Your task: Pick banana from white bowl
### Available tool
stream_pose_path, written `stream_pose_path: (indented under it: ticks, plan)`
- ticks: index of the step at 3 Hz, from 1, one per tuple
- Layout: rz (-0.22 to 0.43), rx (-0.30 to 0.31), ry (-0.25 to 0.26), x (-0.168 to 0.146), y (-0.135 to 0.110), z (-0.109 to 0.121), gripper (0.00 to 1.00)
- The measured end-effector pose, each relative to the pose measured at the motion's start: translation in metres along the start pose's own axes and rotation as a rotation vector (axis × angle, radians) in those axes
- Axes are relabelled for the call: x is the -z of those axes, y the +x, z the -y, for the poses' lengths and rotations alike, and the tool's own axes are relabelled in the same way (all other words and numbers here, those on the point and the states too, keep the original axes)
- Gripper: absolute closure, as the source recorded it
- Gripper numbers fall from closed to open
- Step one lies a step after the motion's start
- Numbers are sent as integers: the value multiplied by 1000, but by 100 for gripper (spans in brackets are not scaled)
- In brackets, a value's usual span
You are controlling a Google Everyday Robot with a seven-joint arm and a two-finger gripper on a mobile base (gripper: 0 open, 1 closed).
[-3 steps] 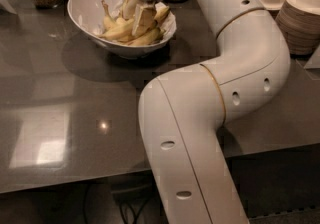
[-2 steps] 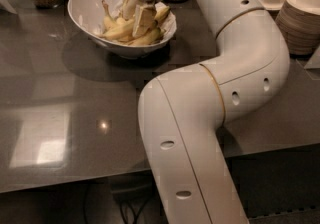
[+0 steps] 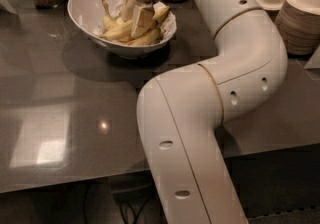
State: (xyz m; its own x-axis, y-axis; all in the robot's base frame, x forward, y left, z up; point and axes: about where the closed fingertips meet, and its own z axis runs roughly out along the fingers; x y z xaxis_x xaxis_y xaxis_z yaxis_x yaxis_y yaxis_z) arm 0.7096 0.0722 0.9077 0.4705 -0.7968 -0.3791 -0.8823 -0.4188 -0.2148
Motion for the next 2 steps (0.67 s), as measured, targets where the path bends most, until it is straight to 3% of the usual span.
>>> stream_pose_path:
  ticks: [2]
  plan:
    - [0, 0, 0, 0, 0, 0, 54]
